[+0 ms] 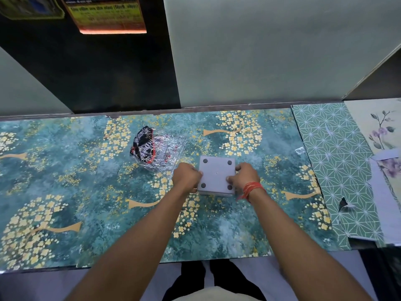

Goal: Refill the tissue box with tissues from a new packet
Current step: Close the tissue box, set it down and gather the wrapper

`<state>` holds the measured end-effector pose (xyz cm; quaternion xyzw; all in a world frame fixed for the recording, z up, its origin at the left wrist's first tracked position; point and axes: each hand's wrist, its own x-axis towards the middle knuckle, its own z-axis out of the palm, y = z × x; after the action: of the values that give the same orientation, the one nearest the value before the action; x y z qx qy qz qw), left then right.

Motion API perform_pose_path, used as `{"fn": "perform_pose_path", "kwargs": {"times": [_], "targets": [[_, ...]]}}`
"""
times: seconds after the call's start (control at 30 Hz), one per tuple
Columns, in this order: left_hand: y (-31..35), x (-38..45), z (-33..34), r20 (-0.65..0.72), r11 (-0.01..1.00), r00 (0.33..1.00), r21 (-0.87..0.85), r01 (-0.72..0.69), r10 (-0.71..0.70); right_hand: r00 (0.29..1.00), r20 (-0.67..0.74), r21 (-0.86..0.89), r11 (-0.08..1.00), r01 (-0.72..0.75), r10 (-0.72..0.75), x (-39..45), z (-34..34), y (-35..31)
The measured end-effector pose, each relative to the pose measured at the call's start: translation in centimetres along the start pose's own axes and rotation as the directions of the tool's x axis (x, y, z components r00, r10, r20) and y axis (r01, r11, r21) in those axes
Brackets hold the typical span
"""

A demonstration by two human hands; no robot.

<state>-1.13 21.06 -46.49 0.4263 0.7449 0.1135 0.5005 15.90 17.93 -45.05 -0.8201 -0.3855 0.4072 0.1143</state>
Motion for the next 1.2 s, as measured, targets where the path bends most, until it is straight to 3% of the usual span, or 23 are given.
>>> {"fn": "perform_pose_path", "kwargs": {"times": [0.07, 0.13, 0.23, 0.3, 0.37, 0.4, 0.47, 0.57, 0.63, 0.7, 0.77, 0.83, 0.93, 1.07, 1.2], "targets": [[1.0, -0.6, -0.3, 0.219, 0.956, 0.959, -0.192, 0.222, -0.179, 0.977, 0.2, 0.196, 0.975, -0.107, 0.067, 0.1, -0.6, 0.0], [2.1, -1.4, -1.0, 0.407, 0.863, 0.873, -0.301, 0.406, -0.269, 0.971, 0.239, 0.265, 0.96, -0.086, 0.022, 0.0, -0.3, 0.5], [2.3, -0.4, -1.8, 0.544, 0.661, 0.785, -0.476, 0.58, -0.297, 0.971, 0.028, 0.279, 0.934, 0.222, -0.239, -0.7, 0.7, 1.1], [1.9, 0.3, -2.2, 0.605, 0.494, 0.765, -0.607, 0.623, -0.221, 0.852, -0.184, 0.307, 0.795, 0.524, -0.49, -1.7, 1.0, 1.0], [1.7, 0.3, -2.5, 0.61, 0.421, 0.784, -0.684, 0.595, -0.117, 0.717, -0.306, 0.289, 0.657, 0.697, -0.626, -2.2, 1.0, 0.6], [1.6, 0.1, -2.6, 0.575, 0.435, 0.813, -0.711, 0.552, -0.093, 0.705, -0.322, 0.317, 0.63, 0.709, -0.632, -2.1, 0.9, 0.3], [1.5, -0.3, -2.8, 0.463, 0.514, 0.884, -0.742, 0.431, -0.073, 0.783, -0.291, 0.476, 0.627, 0.617, -0.55, -1.9, 0.2, -0.8], [0.8, -0.2, -2.8, 0.278, 0.592, 0.96, -0.775, 0.222, 0.004, 0.962, -0.037, 0.751, 0.627, 0.205, -0.27, -1.3, -0.9, -2.4], [0.4, -0.1, -2.6, 0.172, 0.613, 0.982, -0.786, 0.087, 0.08, 0.976, 0.189, 0.747, 0.662, -0.069, -0.111, -0.2, -1.2, -3.0], [0.0, -0.2, -2.2, 0.122, 0.583, 0.98, -0.812, 0.009, 0.156, 0.948, 0.316, 0.702, 0.68, -0.209, -0.034, 0.4, -1.2, -3.2], [-0.2, -0.1, -1.7, 0.13, 0.581, 0.974, -0.814, -0.001, 0.184, 0.954, 0.295, 0.704, 0.687, -0.179, -0.054, 1.1, -0.6, -3.0], [-0.2, 0.2, -1.6, 0.167, 0.641, 0.972, -0.767, 0.023, 0.165, 0.962, 0.229, 0.718, 0.693, -0.066, -0.147, 1.3, -0.2, -2.8], [0.0, 1.0, -1.9, 0.164, 0.714, 0.977, -0.7, 0.019, 0.134, 0.95, 0.212, 0.778, 0.628, -0.022, -0.229, 1.2, 0.4, -2.6], [0.9, 1.8, -1.5, 0.151, 0.76, 0.983, -0.649, 0.019, 0.104, 0.962, 0.19, 0.764, 0.645, -0.019, -0.197, 1.9, 0.9, -2.7], [1.0, 2.2, -0.9, 0.239, 0.804, 0.97, -0.568, 0.176, -0.043, 0.981, 0.144, 0.698, 0.716, -0.006, -0.132, 3.4, 1.8, -2.7]]}}
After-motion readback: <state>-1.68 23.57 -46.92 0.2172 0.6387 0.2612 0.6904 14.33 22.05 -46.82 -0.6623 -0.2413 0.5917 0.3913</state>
